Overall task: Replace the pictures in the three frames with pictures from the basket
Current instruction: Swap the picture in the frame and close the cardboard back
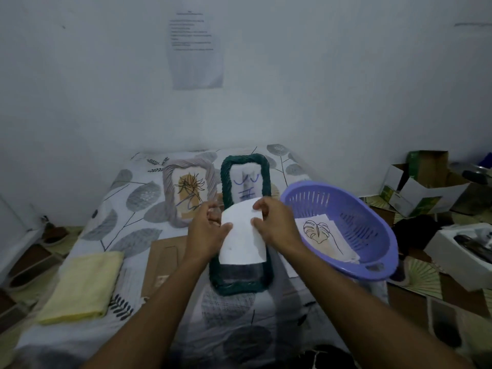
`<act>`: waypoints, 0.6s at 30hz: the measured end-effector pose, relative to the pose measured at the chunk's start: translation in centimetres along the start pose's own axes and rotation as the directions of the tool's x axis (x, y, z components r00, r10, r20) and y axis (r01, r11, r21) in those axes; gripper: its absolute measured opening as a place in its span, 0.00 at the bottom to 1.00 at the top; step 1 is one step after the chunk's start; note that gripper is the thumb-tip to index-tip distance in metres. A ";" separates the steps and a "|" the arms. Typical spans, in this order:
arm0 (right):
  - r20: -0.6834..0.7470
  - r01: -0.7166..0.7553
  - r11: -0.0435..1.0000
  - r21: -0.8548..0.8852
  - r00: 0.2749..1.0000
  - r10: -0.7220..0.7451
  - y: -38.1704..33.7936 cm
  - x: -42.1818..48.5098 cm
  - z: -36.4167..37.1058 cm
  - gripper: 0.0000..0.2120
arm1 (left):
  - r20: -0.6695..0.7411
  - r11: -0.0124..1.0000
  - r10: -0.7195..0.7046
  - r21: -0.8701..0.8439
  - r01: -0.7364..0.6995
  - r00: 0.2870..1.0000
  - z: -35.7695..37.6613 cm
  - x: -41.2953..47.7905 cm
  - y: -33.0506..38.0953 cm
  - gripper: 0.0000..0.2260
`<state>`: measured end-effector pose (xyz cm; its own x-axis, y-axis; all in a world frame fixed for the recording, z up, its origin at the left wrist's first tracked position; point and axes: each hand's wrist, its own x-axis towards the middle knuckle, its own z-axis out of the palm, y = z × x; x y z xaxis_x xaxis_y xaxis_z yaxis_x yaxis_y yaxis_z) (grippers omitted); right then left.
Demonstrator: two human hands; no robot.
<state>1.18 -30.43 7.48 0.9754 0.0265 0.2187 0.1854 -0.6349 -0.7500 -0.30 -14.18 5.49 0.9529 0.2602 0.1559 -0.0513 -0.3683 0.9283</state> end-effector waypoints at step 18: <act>0.108 0.195 0.909 -0.369 0.980 -0.166 6.1 -3.6 5.7 0.18 | 0.123 0.802 0.256 0.526 -0.282 0.959 0.3 -2.0 -7.9 0.15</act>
<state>-0.54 -29.99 -1.46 0.9381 0.2153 0.2714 0.3148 -0.8568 -0.4084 -1.74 -12.01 -2.29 0.9374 0.0452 0.3454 -0.1524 -0.8384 0.5232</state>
